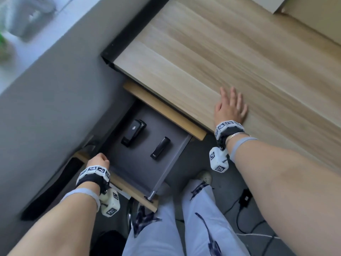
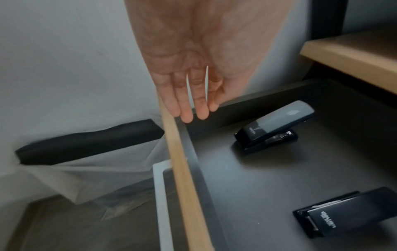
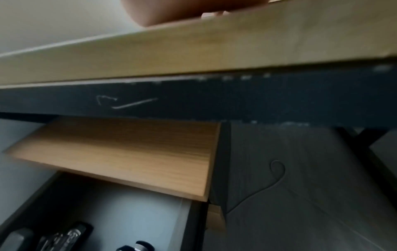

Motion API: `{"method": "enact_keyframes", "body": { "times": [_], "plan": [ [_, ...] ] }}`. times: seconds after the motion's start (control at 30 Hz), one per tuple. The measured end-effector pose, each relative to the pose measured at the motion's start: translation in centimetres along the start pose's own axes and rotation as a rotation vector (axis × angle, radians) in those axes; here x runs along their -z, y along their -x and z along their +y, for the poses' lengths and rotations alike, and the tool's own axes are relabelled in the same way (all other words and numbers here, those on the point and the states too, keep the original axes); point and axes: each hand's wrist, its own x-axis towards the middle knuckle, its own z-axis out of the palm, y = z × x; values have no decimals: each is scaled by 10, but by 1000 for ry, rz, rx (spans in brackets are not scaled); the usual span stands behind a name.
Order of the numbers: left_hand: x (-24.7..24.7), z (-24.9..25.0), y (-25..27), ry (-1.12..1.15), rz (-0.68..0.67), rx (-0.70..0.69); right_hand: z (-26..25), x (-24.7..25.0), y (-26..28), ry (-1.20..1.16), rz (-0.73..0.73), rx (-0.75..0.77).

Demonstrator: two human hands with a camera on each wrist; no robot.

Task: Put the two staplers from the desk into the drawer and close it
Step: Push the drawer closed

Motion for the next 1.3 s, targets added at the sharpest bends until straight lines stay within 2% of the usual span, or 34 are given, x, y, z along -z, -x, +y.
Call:
{"method": "enact_keyframes", "body": {
  "times": [0.17,0.23,0.3,0.4,0.53,0.6,0.73,0.9,1.03,1.13,1.3],
  "plan": [
    [-16,-18,5,-280,-120,63,3,-6,-1,23,50,11],
    [-22,-19,8,-292,-121,64,3,-7,-1,28,56,15],
    [-23,-18,11,-313,-210,86,3,-8,-1,27,65,18],
    [-21,-8,19,-436,-314,33,4,-7,-1,17,73,22],
    [-23,9,28,-564,-342,-46,3,-6,0,19,86,28],
    [-22,15,27,-520,-364,-36,2,-6,0,17,87,29],
    [-26,27,20,-347,-259,-27,3,-5,-1,17,85,31],
    [-30,58,16,112,-104,132,3,-6,0,6,95,37],
    [-33,84,3,258,-102,135,3,-5,0,-2,101,40],
    [-38,102,-7,349,-68,86,4,-5,-1,13,92,38],
    [-44,129,-23,609,-114,57,4,-5,0,12,93,35]
  ]
}}
